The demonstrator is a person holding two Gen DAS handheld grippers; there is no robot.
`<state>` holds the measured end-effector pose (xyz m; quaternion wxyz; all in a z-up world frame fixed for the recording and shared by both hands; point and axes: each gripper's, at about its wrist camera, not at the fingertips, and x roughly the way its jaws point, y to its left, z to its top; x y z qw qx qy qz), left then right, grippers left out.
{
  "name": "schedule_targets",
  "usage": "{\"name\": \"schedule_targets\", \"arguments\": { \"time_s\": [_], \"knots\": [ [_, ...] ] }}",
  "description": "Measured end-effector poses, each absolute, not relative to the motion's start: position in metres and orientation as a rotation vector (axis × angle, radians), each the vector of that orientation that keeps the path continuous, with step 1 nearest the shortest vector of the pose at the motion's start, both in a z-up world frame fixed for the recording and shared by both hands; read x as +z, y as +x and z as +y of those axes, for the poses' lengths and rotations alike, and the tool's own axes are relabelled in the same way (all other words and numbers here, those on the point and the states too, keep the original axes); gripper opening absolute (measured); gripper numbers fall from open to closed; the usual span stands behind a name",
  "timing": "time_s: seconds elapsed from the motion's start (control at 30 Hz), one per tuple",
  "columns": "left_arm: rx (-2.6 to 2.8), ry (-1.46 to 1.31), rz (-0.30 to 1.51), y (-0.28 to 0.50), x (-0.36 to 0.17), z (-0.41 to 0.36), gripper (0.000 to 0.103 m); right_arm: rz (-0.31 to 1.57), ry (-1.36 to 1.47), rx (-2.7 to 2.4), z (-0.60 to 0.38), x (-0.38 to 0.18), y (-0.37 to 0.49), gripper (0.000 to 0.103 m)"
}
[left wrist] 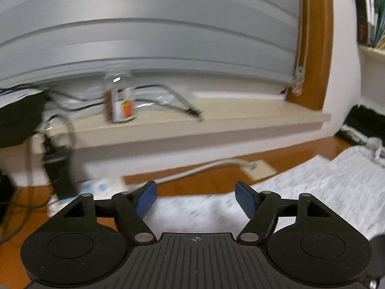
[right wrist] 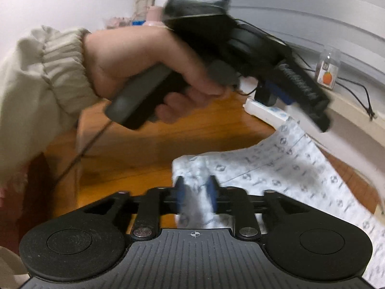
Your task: Fold clothes
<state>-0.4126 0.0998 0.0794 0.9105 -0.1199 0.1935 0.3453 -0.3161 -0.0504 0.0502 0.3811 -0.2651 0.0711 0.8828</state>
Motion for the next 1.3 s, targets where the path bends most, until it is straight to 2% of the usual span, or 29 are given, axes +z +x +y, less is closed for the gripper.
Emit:
{"name": "schedule_targets", "arguments": {
  "time_s": [0.13, 0.6, 0.8, 0.97, 1.0, 1.07, 1.1, 1.13, 1.2, 1.3],
  "knots": [
    [0.64, -0.252, 0.384, -0.372, 0.082, 0.093, 0.077, 0.196, -0.596, 2.225, -0.072, 0.062, -0.27, 0.04],
    [0.387, -0.259, 0.415, -0.216, 0.058, 0.048, 0.079, 0.291, -0.603, 1.726, -0.194, 0.04, -0.028, 0.038],
    [0.329, -0.228, 0.471, -0.158, 0.056, 0.043, 0.079, 0.3, -0.635, 1.678, -0.215, 0.022, -0.019, 0.038],
    [0.296, -0.207, 0.516, -0.116, 0.054, 0.047, 0.079, 0.217, -0.687, 1.629, -0.215, 0.021, -0.029, 0.038],
    [0.294, -0.204, 0.528, -0.11, 0.052, 0.049, 0.079, 0.2, -0.701, 1.617, -0.214, 0.02, -0.03, 0.037],
    [0.289, -0.217, 0.548, -0.098, 0.049, 0.056, 0.079, 0.168, -0.726, 1.593, -0.213, 0.017, -0.031, 0.016],
    [0.283, -0.233, 0.556, -0.092, 0.047, 0.06, 0.077, 0.154, -0.735, 1.584, -0.212, 0.017, -0.032, 0.011],
    [0.268, -0.257, 0.56, -0.089, 0.046, 0.065, 0.067, 0.145, -0.734, 1.584, -0.213, 0.017, -0.032, 0.004],
    [0.237, -0.305, 0.555, -0.083, 0.044, 0.075, 0.05, 0.137, -0.714, 1.608, -0.221, 0.021, -0.034, 0.004],
    [0.254, -0.31, 0.548, -0.075, 0.043, 0.085, 0.052, 0.161, -0.7, 1.62, -0.226, 0.022, -0.03, 0.004]
  ]
}}
